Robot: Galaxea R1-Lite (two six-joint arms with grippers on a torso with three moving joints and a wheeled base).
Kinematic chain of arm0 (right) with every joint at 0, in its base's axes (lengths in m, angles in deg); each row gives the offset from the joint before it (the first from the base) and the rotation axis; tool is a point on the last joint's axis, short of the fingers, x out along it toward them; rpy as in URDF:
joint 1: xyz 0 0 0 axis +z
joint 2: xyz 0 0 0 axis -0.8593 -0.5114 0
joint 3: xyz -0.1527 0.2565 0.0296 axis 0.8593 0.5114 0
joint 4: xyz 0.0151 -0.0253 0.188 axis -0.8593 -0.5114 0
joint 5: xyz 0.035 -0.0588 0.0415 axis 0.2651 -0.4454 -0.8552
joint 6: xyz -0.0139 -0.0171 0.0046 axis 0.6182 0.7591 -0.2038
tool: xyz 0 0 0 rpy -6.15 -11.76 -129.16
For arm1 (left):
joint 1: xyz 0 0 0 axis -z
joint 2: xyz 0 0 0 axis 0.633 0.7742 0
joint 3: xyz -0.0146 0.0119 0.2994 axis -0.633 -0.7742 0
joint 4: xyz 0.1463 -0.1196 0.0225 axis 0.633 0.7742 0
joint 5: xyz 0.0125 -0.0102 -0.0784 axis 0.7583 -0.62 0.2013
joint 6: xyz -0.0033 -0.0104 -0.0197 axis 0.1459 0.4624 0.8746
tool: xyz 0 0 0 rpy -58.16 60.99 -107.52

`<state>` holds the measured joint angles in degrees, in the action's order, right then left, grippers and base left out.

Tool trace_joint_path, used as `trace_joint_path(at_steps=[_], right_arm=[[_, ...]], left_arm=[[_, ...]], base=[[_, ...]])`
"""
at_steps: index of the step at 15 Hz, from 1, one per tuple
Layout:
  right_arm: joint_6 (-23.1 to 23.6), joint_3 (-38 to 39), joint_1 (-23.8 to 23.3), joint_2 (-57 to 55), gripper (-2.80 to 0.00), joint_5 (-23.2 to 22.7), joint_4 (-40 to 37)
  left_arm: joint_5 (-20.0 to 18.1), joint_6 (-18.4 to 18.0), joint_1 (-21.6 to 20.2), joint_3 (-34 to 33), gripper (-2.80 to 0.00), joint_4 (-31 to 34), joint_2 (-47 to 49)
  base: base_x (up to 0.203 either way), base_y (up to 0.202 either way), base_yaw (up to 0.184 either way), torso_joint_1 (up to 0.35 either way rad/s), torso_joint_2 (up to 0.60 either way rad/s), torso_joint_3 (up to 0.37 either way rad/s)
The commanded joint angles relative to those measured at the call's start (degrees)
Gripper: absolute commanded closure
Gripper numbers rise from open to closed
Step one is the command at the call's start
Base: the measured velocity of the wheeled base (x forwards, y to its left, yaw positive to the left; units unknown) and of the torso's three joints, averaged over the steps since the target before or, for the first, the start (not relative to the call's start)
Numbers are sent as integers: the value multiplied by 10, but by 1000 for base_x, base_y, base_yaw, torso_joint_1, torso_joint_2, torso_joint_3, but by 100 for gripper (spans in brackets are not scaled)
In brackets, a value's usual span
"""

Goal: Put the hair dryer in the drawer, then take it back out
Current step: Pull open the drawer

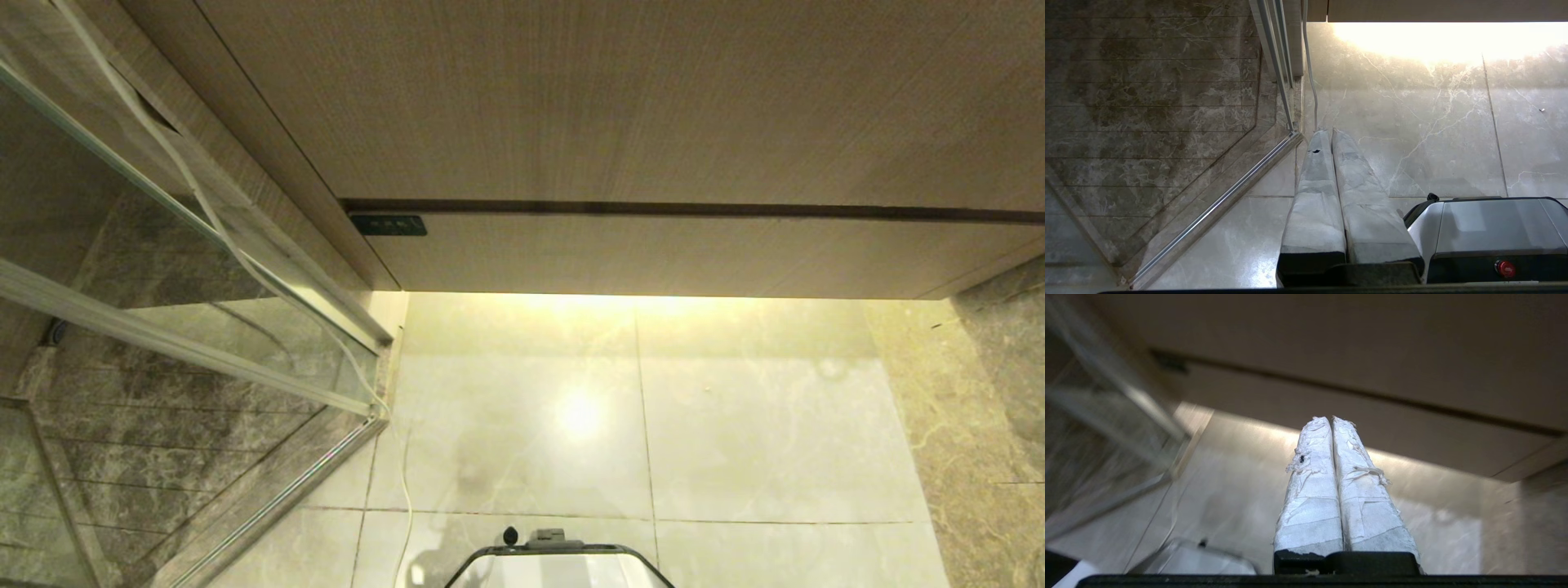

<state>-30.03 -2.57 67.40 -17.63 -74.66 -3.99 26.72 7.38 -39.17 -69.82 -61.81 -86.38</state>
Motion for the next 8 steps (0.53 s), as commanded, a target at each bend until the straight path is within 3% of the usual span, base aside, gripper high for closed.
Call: trace_joint_path(at_steps=[1, 4, 8], right_arm=[[0, -66, 3, -184, 0, -53, -46], [7, -82, 11, -295, 0, -93, -78], [78, -12, 7, -385, 0, -112, -49]], left_arm=[[0, 0, 0, 0, 0, 0, 0], [0, 0, 0, 0, 0, 0, 0], [0, 0, 0, -1, 0, 0, 0]], base=[[0, 0, 0, 0, 0, 0], [0, 0, 0, 0, 0, 0], [0, 0, 0, 0, 0, 0]])
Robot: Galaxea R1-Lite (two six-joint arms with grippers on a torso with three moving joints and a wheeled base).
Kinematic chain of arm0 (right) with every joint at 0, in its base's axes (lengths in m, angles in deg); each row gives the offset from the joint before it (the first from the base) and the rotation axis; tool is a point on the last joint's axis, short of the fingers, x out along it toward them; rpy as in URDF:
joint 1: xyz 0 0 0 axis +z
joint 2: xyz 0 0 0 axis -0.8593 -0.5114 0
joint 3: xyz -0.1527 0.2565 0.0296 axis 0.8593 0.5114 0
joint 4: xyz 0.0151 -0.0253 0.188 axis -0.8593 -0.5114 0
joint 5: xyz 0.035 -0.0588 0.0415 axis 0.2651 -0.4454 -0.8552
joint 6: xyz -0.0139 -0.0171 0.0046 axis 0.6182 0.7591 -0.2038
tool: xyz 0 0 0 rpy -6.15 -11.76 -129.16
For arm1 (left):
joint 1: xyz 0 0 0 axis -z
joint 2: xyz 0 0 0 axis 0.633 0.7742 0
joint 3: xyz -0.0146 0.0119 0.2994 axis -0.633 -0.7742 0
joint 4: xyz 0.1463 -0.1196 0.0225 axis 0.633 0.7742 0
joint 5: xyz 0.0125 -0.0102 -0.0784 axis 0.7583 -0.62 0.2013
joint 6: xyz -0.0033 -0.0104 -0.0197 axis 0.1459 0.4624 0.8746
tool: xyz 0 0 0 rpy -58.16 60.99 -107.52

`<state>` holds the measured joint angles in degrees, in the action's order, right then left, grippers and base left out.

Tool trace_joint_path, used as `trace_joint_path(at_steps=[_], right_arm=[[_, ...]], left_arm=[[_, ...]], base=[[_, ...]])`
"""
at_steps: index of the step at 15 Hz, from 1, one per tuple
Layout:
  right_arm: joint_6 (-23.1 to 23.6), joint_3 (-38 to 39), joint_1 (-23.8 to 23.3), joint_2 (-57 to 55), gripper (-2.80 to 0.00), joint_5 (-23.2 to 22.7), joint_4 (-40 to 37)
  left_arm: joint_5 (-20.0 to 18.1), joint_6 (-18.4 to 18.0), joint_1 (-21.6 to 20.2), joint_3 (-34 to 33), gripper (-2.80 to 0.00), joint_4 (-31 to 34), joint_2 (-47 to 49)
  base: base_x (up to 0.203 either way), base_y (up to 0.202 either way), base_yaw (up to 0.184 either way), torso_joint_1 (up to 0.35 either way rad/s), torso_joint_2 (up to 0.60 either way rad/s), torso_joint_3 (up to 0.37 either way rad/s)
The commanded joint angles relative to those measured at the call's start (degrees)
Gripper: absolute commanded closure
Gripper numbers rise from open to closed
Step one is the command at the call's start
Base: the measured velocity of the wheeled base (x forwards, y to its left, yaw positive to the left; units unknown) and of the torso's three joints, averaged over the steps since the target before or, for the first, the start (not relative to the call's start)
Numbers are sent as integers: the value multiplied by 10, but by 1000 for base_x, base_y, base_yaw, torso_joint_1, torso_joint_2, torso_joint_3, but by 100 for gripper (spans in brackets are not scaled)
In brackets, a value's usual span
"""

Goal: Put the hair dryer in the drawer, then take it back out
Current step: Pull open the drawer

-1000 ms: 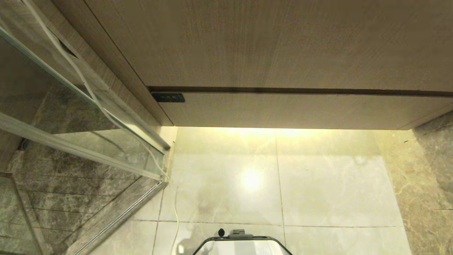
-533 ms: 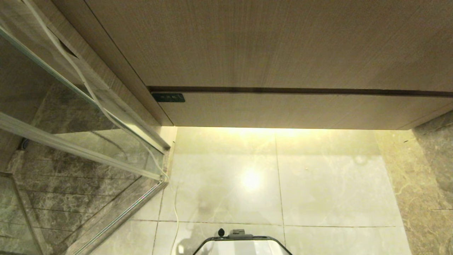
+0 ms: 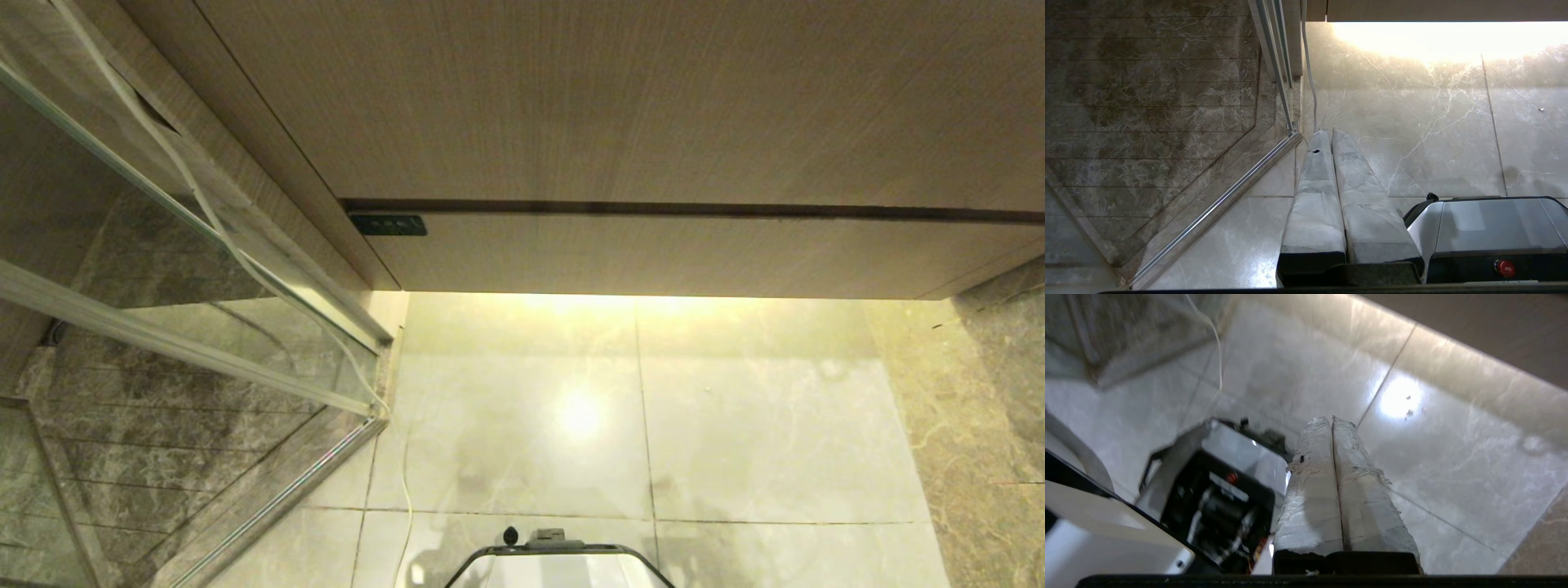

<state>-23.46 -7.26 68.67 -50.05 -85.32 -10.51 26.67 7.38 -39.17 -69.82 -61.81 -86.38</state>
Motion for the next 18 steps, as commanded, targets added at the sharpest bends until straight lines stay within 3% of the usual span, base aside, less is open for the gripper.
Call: trace_joint_path(at_steps=[1, 3, 6, 11, 12, 14, 18], right_arm=[[19, 69, -11, -79, -280, -13, 54], [63, 121, -16, -121, -280, -18, 101], [222, 171, -44, -176, -280, -9, 153], [301, 245, -75, -280, -280, -80, 434], [342, 253, -76, -304, -280, -88, 493], [402, 269, -99, -330, -280, -125, 551], [445, 250, -130, -385, -280, -138, 669]], left_arm=[[0, 0, 0, 0, 0, 0, 0], [1, 0, 0, 0, 0, 0, 0], [1, 0, 0, -1, 0, 0, 0], [0, 0, 0, -1, 0, 0, 0], [0, 0, 0, -1, 0, 0, 0], [0, 0, 0, 0, 0, 0, 0], [1, 0, 0, 0, 0, 1, 0]], base=[[0, 0, 0, 0, 0, 0], [0, 0, 0, 0, 0, 0], [0, 0, 0, 0, 0, 0], [0, 0, 0, 0, 0, 0], [0, 0, 0, 0, 0, 0], [0, 0, 0, 0, 0, 0], [0, 0, 0, 0, 0, 0]])
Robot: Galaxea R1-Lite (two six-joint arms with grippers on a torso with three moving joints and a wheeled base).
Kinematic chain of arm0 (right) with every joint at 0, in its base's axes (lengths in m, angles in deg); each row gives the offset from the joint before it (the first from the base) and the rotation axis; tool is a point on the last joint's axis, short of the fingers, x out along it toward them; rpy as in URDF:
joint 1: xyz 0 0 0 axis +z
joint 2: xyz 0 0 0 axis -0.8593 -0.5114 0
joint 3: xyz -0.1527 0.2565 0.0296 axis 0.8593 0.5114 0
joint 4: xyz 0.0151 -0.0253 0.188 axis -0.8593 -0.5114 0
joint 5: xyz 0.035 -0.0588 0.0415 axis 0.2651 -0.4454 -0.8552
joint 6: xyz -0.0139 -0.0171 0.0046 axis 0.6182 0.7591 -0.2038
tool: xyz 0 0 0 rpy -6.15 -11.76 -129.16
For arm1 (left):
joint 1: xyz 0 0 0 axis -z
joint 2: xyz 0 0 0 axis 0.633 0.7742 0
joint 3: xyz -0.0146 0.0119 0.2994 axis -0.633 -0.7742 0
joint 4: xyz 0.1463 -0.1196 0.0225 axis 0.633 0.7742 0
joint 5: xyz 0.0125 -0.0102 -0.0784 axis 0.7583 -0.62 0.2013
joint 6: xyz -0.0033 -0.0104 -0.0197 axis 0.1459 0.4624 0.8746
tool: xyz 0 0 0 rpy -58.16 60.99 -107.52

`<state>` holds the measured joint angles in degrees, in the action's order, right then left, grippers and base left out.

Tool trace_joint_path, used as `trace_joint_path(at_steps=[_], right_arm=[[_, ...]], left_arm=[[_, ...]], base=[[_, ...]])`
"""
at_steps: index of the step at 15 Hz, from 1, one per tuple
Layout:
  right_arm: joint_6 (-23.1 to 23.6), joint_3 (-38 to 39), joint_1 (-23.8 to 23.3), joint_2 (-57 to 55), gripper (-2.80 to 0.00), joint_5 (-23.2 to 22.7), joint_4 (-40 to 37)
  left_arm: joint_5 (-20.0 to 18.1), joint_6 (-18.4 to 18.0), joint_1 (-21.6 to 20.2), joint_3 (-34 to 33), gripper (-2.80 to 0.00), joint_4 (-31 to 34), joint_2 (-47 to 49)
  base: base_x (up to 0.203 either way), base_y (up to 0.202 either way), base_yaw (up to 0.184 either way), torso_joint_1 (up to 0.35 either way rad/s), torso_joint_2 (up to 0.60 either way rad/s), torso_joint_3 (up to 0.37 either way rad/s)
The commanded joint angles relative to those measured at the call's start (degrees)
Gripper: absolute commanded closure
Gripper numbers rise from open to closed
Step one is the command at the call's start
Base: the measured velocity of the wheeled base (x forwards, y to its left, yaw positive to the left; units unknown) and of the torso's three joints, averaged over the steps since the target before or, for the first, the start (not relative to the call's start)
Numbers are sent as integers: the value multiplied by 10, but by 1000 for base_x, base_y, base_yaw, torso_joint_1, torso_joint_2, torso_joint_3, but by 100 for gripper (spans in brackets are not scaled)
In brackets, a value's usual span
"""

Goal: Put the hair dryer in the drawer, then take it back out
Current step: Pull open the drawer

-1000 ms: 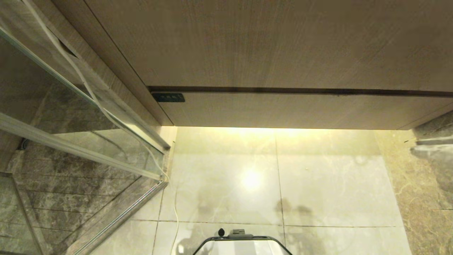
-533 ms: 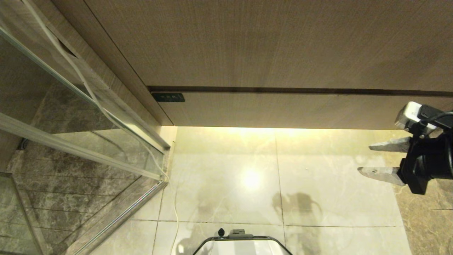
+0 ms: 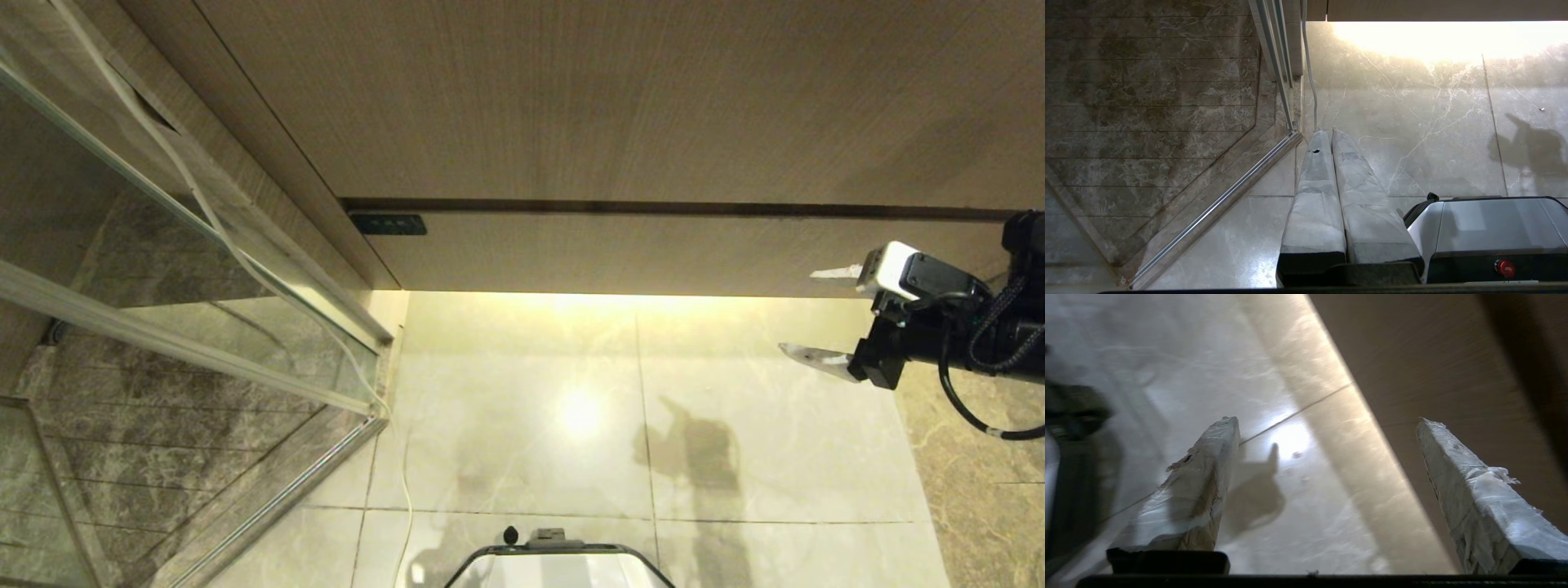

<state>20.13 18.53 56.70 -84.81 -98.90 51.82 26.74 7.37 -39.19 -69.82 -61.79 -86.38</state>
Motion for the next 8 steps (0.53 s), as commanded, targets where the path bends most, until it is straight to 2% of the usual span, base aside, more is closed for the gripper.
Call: trace_joint_path(at_steps=[1, 8], right_arm=[[12, -11, -12, -40, -280, -3, 53], [31, -100, -22, -132, -280, -102, 80]], left_arm=[[0, 0, 0, 0, 0, 0, 0], [-1, 0, 0, -1, 0, 0, -1]], base=[[0, 0, 0, 0, 0, 0], [0, 0, 0, 0, 0, 0]])
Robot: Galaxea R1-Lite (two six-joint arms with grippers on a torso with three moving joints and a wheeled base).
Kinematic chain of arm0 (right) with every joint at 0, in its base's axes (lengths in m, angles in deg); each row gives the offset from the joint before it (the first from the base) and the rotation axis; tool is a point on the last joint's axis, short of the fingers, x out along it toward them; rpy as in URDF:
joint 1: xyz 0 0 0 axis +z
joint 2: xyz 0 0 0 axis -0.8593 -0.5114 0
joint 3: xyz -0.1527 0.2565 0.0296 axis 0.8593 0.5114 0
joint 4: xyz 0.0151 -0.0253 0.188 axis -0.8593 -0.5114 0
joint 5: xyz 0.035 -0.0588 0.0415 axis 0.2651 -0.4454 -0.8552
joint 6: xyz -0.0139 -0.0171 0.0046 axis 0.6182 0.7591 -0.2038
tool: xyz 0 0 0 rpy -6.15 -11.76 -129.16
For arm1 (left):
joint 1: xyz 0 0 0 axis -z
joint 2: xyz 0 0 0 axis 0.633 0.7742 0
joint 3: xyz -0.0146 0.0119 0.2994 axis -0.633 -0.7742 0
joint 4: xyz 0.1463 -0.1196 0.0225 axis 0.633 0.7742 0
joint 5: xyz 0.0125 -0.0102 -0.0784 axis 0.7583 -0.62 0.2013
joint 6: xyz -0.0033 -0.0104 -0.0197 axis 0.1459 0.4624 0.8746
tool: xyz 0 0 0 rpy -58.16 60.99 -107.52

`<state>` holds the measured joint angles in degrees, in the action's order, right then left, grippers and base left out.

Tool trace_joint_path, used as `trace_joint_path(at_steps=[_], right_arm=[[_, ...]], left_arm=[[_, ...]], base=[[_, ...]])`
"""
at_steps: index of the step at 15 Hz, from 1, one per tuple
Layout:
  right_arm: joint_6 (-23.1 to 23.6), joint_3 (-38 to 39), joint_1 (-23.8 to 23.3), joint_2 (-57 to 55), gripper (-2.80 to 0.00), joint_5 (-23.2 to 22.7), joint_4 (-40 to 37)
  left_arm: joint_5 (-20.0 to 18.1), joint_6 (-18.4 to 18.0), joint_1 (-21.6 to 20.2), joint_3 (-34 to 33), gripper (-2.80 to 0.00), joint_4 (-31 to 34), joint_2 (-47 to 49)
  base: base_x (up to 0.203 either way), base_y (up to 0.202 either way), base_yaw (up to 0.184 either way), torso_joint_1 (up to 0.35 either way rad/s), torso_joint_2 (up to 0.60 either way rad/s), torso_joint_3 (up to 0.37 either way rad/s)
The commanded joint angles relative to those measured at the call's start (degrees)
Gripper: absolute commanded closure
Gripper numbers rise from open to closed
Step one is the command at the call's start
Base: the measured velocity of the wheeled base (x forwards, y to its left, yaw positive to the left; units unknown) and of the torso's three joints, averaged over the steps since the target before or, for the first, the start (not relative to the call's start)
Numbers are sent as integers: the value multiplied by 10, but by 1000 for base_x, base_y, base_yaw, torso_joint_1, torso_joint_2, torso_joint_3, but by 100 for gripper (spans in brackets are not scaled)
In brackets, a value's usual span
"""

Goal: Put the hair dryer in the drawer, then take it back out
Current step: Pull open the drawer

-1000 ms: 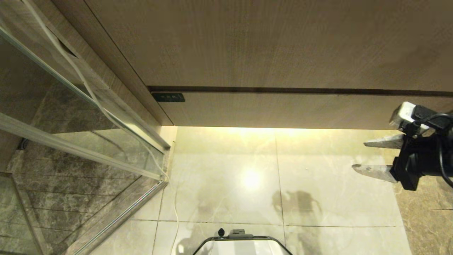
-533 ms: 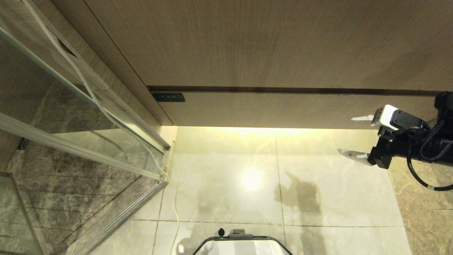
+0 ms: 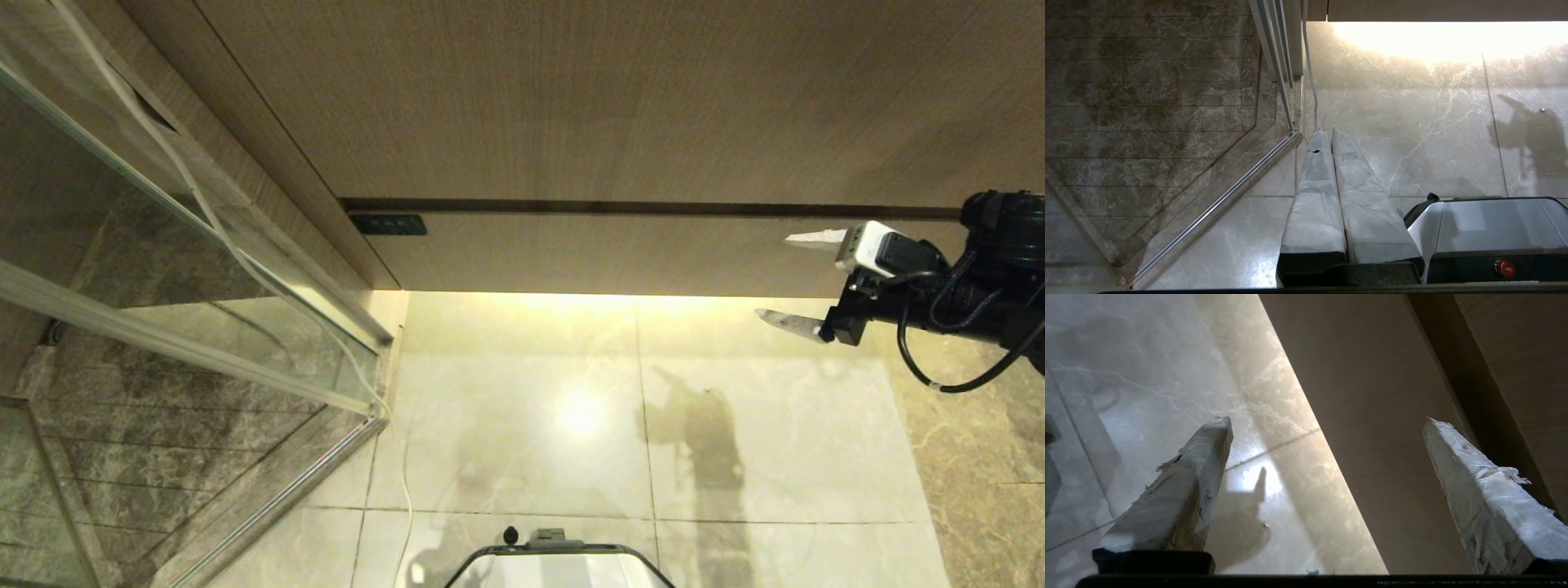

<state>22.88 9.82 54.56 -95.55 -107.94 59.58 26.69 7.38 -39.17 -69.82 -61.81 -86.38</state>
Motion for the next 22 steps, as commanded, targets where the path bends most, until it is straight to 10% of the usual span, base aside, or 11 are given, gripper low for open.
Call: trace_joint_path(at_steps=[1, 22], right_arm=[[5, -17, -2, -35, -280, -32, 3], [62, -235, -40, -195, -280, -43, -4]], left_arm=[[0, 0, 0, 0, 0, 0, 0], [0, 0, 0, -1, 0, 0, 0]], base=[[0, 0, 0, 0, 0, 0], [0, 0, 0, 0, 0, 0]])
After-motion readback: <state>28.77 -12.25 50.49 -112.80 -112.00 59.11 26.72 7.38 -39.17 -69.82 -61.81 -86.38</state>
